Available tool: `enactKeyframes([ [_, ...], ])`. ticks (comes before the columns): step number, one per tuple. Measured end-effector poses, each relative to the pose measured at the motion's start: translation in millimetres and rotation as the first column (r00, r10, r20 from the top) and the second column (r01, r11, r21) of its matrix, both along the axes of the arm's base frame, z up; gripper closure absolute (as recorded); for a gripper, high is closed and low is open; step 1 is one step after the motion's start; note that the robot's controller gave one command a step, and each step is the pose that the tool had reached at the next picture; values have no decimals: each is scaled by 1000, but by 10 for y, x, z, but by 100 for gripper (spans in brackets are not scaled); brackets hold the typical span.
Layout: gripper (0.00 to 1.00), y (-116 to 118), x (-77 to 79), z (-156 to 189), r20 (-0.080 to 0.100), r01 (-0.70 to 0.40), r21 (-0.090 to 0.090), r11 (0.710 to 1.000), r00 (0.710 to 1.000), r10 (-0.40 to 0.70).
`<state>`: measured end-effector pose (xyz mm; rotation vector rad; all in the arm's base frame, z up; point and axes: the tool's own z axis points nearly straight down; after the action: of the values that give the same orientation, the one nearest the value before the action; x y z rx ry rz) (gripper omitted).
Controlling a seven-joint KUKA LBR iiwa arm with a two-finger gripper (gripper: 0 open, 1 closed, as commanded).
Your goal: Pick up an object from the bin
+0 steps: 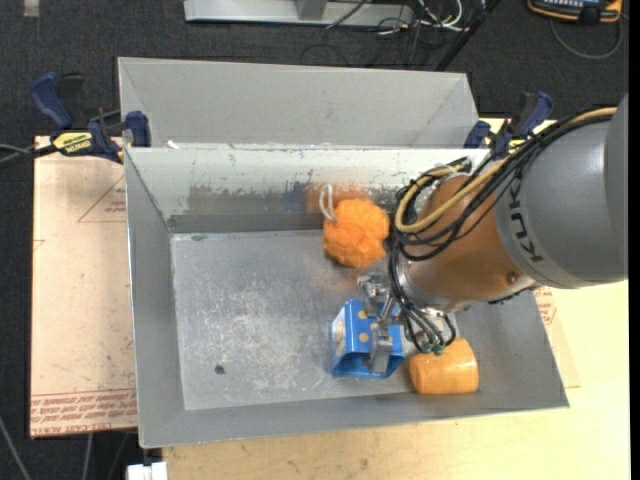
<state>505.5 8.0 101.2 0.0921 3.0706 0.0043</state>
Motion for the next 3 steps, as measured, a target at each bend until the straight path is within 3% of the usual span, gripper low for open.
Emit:
enactKeyframes([
  [3, 100, 0, 0, 0, 0, 0, 0, 1000, 1000, 0],
])
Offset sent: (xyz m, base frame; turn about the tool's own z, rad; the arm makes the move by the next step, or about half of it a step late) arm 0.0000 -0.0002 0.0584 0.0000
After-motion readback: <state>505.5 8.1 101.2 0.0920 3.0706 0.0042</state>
